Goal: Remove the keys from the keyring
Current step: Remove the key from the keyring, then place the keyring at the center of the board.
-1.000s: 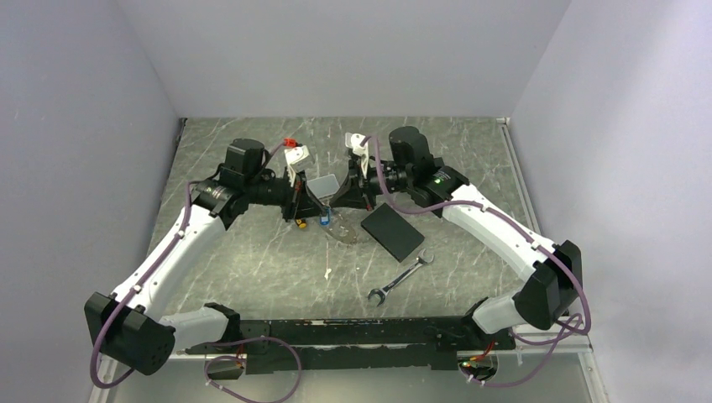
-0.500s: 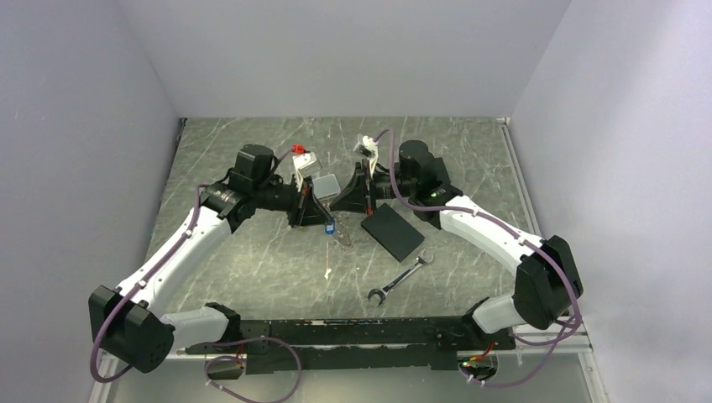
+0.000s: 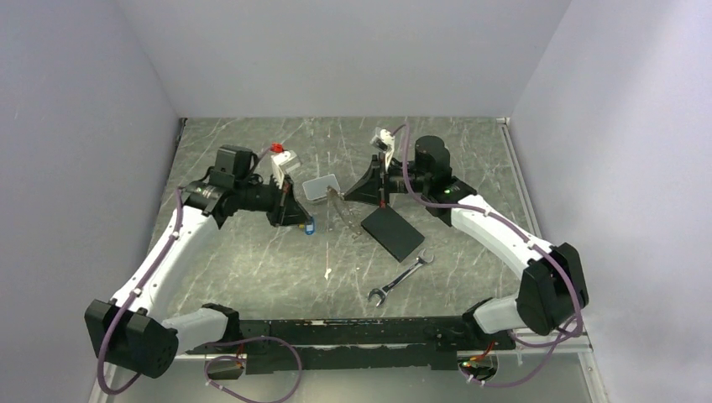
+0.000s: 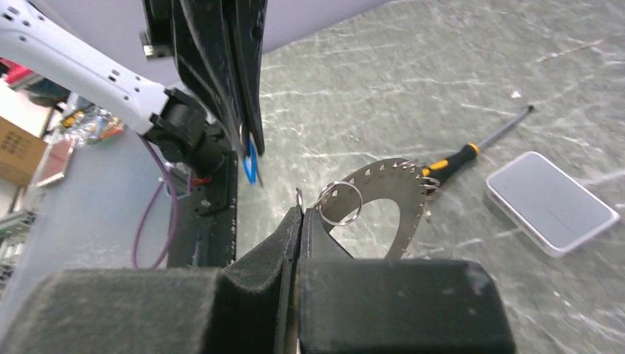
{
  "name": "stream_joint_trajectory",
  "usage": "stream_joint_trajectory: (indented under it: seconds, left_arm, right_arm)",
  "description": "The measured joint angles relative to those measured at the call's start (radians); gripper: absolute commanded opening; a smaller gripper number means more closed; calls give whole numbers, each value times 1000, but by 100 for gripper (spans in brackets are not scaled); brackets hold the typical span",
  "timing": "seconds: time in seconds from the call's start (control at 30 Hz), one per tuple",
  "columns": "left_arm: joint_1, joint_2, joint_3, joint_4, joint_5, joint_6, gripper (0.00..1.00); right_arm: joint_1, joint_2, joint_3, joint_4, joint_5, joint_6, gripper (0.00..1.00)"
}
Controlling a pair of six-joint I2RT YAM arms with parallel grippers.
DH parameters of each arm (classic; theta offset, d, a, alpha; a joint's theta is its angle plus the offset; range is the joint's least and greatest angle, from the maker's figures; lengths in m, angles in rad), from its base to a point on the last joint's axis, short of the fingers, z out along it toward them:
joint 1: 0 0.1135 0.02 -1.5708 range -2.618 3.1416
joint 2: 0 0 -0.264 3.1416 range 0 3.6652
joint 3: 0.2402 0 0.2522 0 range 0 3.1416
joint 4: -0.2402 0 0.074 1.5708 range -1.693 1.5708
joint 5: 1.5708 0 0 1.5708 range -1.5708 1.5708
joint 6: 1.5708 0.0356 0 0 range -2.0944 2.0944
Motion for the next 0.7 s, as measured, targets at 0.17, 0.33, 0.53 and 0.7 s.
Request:
stream_joint_trajectory:
  seconds: [0.17,0.33,0.53,0.7]
  left_arm:
    - [121,2,23,-120,-19,44,0]
    - [251,71,39,-224,-66,107,0]
    - [321,114,-14,-279,-106,188,0]
    - [326,48,-84,-280,-123,222,0]
  right_arm:
    - [-26,-65,-31,-151,35,-154,0]
    - [-24,-86,-128,-216,78,-264,0]
    - [12,-41,-220,-236,118,-301,0]
    - [90,11,-230,-175,130,-299,0]
